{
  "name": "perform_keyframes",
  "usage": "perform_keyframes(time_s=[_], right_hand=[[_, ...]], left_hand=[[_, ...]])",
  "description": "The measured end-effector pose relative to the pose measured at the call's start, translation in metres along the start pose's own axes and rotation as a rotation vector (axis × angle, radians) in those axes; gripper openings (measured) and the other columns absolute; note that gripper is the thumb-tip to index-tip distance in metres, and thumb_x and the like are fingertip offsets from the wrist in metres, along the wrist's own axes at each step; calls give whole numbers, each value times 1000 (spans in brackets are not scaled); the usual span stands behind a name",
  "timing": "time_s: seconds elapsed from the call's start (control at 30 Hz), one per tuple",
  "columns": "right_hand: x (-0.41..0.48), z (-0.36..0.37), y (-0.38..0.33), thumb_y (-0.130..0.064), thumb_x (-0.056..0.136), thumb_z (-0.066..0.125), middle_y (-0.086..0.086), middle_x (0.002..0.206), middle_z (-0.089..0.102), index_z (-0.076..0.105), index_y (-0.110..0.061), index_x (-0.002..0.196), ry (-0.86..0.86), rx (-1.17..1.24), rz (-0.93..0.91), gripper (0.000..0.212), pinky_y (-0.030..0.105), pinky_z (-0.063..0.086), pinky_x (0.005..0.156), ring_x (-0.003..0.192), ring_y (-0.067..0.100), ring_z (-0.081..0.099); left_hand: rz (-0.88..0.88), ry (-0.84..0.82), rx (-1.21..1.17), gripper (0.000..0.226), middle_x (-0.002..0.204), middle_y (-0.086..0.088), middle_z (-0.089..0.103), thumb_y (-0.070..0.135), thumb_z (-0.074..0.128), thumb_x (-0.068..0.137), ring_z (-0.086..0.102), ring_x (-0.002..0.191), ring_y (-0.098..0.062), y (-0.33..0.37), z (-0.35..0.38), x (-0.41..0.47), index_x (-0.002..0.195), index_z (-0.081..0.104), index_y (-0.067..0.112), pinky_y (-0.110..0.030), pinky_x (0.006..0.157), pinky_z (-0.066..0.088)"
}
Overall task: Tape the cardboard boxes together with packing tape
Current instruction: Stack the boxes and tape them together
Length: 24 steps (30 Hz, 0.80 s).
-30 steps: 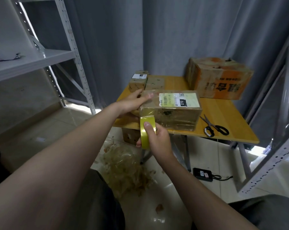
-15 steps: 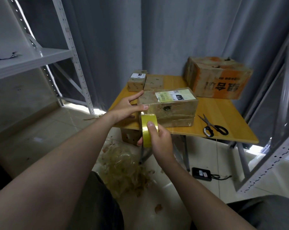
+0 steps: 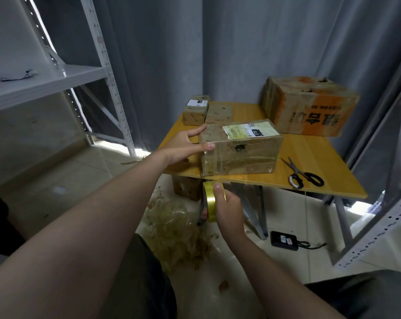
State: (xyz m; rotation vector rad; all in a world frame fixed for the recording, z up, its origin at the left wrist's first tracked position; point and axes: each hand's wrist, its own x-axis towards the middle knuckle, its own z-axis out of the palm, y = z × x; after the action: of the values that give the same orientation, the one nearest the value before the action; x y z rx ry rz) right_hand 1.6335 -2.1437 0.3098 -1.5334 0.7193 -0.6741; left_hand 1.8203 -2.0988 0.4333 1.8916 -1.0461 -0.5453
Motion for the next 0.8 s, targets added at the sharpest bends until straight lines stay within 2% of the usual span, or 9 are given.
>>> perform_keyframes(time_s=[0.07,0.13,0.2,0.3,0.37,0.5,0.6,0.67,0.8], right_hand=[[1,1,0,-47,109,42,12,62,72,72,-3,86,-3,13,8,57,40,59,60,55,24,72],[1,2,0,-48,109,41,11,61,72,72,-4,85,-5,2,14,58,39,60,59,55,24,72],[2,1,0,-48,109,41,11,61,72,72,-3,85,-16,-6,18,60,37,59,57,55,24,72],[3,-1,2,-50,109,41,10,63,73,72,-4,85,-22,-10,26,60,29,59,53,55,23,72],[2,-1,2,-51,108,41,10,64,73,72,-6,87,-29,-7,41,58,28,59,53,56,23,73],[-1,-2,2,-45,109,44,10,68,75,72,-8,93,-54,21,53,48,38,60,63,61,23,75],[-10,-7,0,-38,108,48,10,69,75,70,-10,91,-47,51,-32,40,32,59,61,63,23,75],[-16,-12,-6,-38,104,51,12,69,74,69,-12,90,-40,89,-109,36,38,61,62,64,26,74],[-19,-25,-26,-39,100,54,14,68,70,67,-17,86,13,138,-224,28,46,59,57,58,28,72]], left_hand=[[-8,-17,-10,90,153,19,47,84,60,75,46,139,-13,1,0,2,155,40,49,-32,105,45],[-41,-33,-14,81,161,14,42,90,41,84,45,142,-17,2,-1,4,153,44,48,-46,117,36],[-66,-35,-14,76,160,16,42,91,32,86,43,136,-13,3,-3,4,148,49,50,-44,113,37],[-67,-27,-25,73,144,27,49,82,59,80,51,131,-13,3,-3,0,146,50,52,-27,91,47],[-39,-16,48,95,133,32,55,68,82,71,58,119,1,-2,-2,-2,154,39,49,-20,86,50],[-19,32,53,105,98,47,64,52,93,66,66,98,16,-13,4,4,156,41,39,5,74,41],[8,68,55,107,113,39,64,64,91,60,60,115,10,-7,6,10,154,48,35,-4,92,42],[28,88,38,108,131,23,61,72,87,56,54,125,2,-2,6,15,151,53,31,-18,107,40],[-12,157,-71,87,120,25,66,78,78,63,60,113,2,7,15,16,139,65,37,-23,89,49]])
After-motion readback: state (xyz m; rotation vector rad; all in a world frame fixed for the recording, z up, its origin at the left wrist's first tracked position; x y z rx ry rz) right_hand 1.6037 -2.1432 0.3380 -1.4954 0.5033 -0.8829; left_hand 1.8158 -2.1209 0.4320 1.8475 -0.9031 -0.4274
